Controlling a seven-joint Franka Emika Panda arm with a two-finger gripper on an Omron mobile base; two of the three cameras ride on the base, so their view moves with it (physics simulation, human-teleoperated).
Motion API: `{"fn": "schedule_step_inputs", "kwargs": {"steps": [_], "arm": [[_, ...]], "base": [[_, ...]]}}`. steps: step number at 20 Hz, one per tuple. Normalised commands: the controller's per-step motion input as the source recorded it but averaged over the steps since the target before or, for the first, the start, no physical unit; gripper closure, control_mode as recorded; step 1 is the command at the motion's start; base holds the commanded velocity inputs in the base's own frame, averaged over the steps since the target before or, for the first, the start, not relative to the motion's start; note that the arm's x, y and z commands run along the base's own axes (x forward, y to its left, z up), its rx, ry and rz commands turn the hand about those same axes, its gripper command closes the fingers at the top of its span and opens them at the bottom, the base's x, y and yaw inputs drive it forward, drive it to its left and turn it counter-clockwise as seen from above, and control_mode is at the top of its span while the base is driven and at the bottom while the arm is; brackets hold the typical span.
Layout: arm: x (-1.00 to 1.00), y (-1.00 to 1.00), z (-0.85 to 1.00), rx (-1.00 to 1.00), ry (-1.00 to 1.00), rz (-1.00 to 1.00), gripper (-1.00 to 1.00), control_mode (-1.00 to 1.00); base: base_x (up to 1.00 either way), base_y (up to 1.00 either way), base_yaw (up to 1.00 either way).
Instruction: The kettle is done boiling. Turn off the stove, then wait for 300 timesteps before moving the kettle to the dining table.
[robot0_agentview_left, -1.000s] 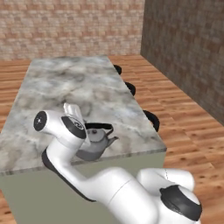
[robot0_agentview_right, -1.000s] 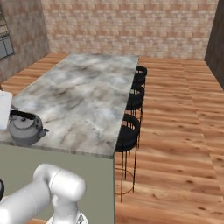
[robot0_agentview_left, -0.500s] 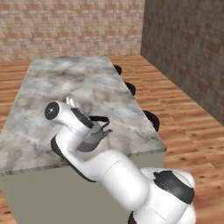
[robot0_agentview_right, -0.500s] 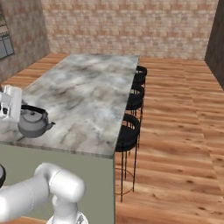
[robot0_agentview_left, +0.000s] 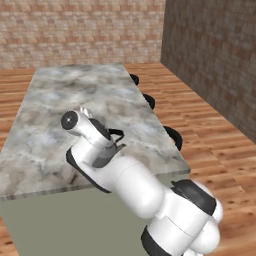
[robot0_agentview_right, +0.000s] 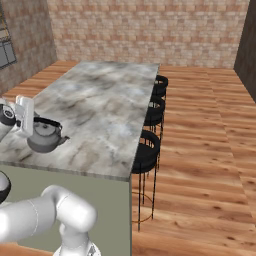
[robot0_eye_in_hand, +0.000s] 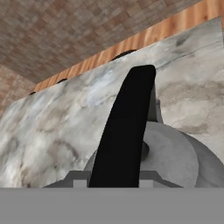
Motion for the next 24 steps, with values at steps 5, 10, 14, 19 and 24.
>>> {"fn": "schedule_step_inputs", "kwargs": {"steps": [5, 10, 14, 19, 24], "arm": [[0.26, -0.17, 0.0, -0.02, 0.0, 0.0, 1.0, -1.0], [0.22, -0.13, 0.0, -0.1, 0.0, 0.0, 1.0, -1.0], [0.28, -0.14, 0.0, -0.11, 0.0, 0.0, 1.0, -1.0], [0.24, -0.2, -0.05, -0.12, 0.0, 0.0, 1.0, -1.0], [0.21, -0.24, -0.21, -0.14, 0.0, 0.0, 1.0, -1.0]], "base": [[0.0, 0.0, 0.0], [0.0, 0.0, 0.0], [0.0, 0.0, 0.0], [0.0, 0.0, 0.0], [0.0, 0.0, 0.0]]}}
